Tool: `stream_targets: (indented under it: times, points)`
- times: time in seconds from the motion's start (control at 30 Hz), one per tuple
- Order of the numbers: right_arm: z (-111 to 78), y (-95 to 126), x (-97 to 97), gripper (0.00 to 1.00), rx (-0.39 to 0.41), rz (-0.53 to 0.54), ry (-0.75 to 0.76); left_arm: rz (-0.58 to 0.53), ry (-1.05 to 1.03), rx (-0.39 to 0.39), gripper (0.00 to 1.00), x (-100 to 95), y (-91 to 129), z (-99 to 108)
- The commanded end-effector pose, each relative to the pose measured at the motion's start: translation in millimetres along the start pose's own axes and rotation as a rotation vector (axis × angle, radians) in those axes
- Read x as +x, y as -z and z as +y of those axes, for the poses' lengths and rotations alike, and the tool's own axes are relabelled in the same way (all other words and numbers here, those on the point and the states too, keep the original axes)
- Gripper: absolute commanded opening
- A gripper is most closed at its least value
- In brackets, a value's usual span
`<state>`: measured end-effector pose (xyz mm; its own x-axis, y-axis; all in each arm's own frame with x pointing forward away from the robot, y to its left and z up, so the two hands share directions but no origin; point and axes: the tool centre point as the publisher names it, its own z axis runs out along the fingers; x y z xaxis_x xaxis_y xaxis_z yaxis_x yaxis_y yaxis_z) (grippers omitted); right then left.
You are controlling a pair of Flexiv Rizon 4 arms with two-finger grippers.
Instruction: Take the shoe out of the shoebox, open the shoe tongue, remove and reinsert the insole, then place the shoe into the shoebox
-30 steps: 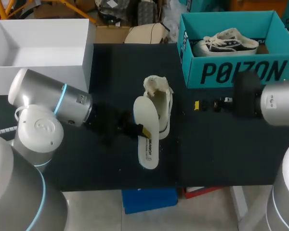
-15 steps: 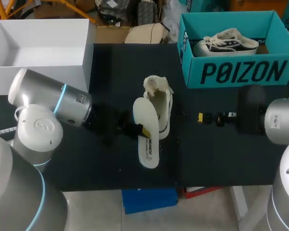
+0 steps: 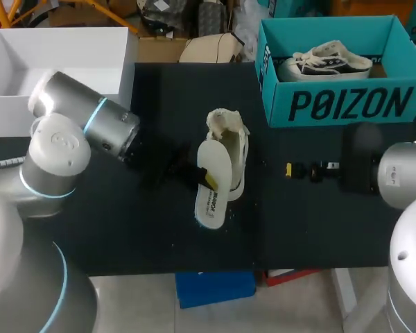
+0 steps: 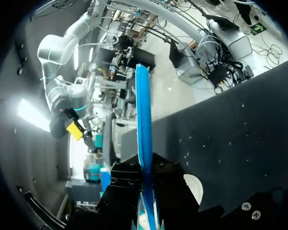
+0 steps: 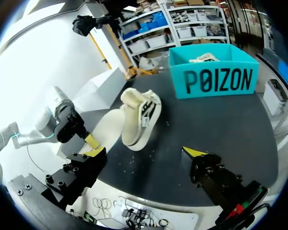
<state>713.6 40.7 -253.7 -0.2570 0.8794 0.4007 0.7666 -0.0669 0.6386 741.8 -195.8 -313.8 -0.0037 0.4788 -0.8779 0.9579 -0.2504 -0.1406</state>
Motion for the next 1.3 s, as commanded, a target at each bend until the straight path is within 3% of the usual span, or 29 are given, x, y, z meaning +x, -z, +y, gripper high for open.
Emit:
stream_targets:
  times: [0.03, 0.43, 0.53, 0.63, 0.77, 1.3]
  points:
    - [1.5, 10.2, -6.0, 1.0, 0.014, 0.094, 0.001, 0.041, 0.002, 0.041, 0.0, -6.1, 0.7, 5.0]
    - [1.5, 10.2, -6.0, 1.0, 0.014, 0.094, 0.001, 0.041, 0.002, 0.041, 0.0, -6.1, 0.7, 5.0]
    - [1.5, 10.2, -6.0, 1.0, 0.014, 0.094, 0.001, 0.014, 0.038, 0.083, 0.0, -1.9, -2.1, 2.4]
    - [1.5, 10.2, -6.0, 1.0, 0.014, 0.094, 0.001, -0.082, 0.102, 0.169, 0.0, 4.9, -4.1, 2.9]
    - [1.5, 10.2, -6.0, 1.0, 0.014, 0.094, 0.001, -0.105, 0.144, 0.242, 0.0, 12.1, -8.0, 4.3]
    - [1.5, 10.2, -6.0, 1.0, 0.014, 0.094, 0.001, -0.078, 0.172, 0.35, 0.0, 9.6, -19.1, 19.6]
